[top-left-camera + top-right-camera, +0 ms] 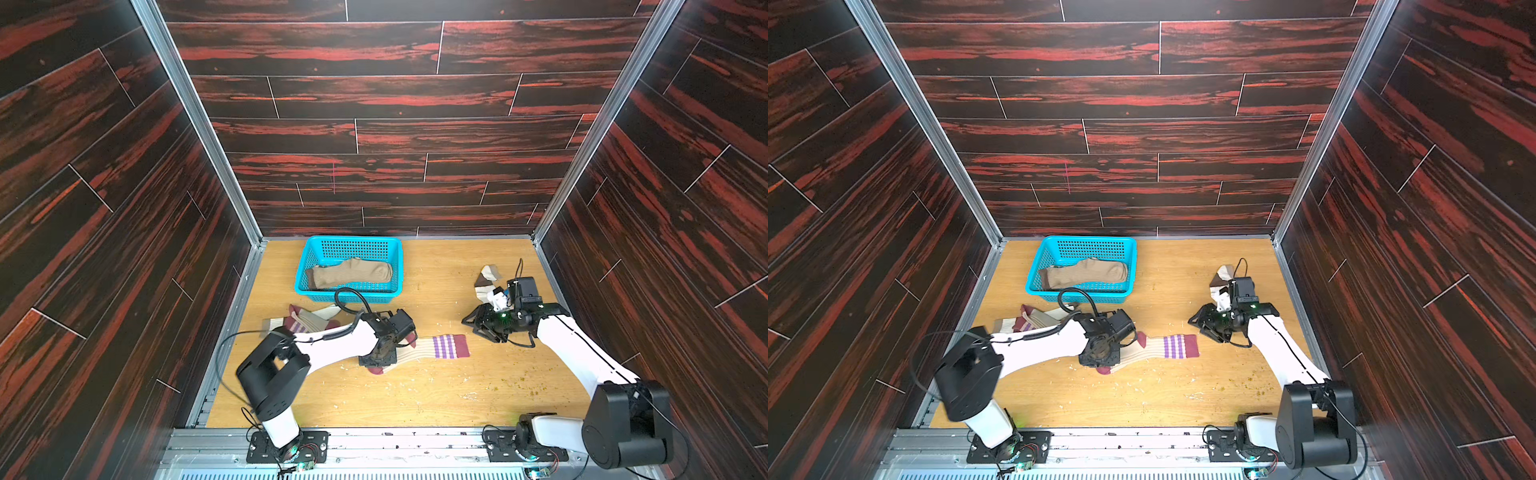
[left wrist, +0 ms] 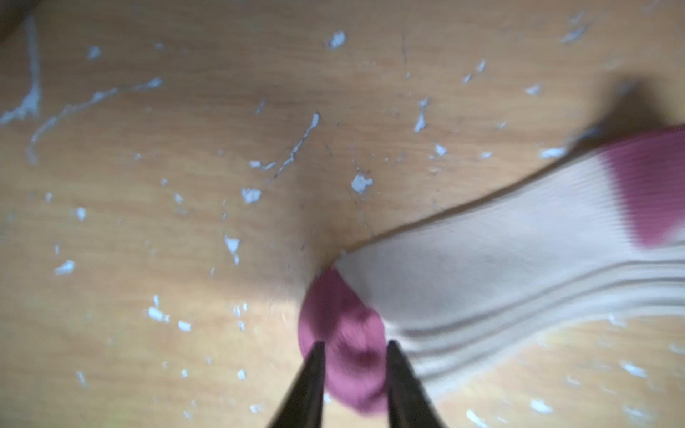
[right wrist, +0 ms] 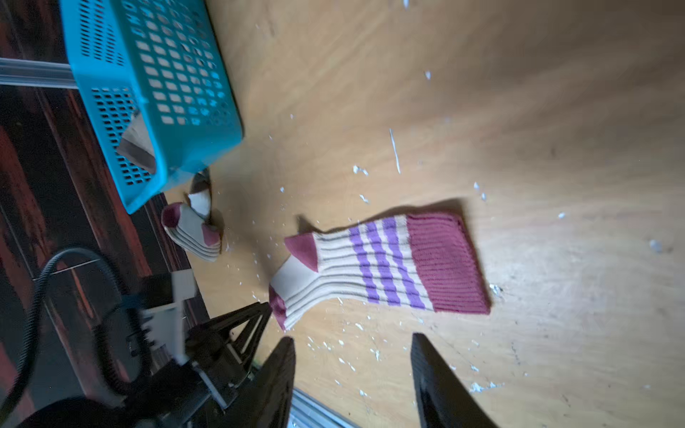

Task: Place the socks together as a pair
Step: Flatten out the sock at the center of the board.

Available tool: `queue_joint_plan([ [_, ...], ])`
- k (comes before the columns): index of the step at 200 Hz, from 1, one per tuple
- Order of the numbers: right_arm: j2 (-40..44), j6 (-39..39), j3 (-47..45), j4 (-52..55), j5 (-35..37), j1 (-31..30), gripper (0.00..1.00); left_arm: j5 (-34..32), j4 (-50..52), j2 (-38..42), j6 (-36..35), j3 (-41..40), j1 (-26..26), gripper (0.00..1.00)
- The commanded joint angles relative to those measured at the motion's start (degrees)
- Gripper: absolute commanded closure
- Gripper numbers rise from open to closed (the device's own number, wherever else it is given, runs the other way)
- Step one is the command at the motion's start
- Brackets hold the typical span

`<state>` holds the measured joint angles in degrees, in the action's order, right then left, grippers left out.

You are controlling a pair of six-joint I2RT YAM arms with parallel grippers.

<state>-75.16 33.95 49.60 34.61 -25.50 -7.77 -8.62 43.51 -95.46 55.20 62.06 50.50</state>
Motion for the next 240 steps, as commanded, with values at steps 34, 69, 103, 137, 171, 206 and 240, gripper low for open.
queue_joint_plan([
  [34, 1.1, -1.2, -1.7, 0.7, -4.2, -0.9, 0.46, -0.9, -7.2, 21.9, 16.3, -16.5, -0.5, 0.28],
  [69, -0.1, -1.6, -0.7, 0.2, -5.4, -1.4, 0.46, 2.2, -15.3, 18.3, 19.2, -18.4, -1.9, 0.30],
  [103, -0.4, -3.0, 0.9, 1.5, -5.4, -1.7, 0.46, 3.9, -15.9, 9.7, 19.5, -15.7, -2.5, 0.38],
  [137, 0.9, -3.5, 1.4, 2.8, -5.2, -1.8, 0.46, 6.3, -17.3, 4.1, 20.2, -16.6, -2.7, 0.52],
  [171, 1.8, -3.5, 2.2, 3.4, -5.3, -1.9, 0.46, 3.3, -11.8, 8.3, 18.6, -15.4, -3.4, 0.83],
  [206, 1.7, -4.2, 2.7, 3.7, -5.4, -1.9, 0.46, -5.8, 6.7, 24.1, 16.8, -10.9, -4.1, 0.90],
  [240, 1.1, -4.7, 2.5, 3.4, -6.2, -2.0, 0.46, -15.8, 21.3, 39.6, 14.5, -2.1, -4.1, 0.90],
])
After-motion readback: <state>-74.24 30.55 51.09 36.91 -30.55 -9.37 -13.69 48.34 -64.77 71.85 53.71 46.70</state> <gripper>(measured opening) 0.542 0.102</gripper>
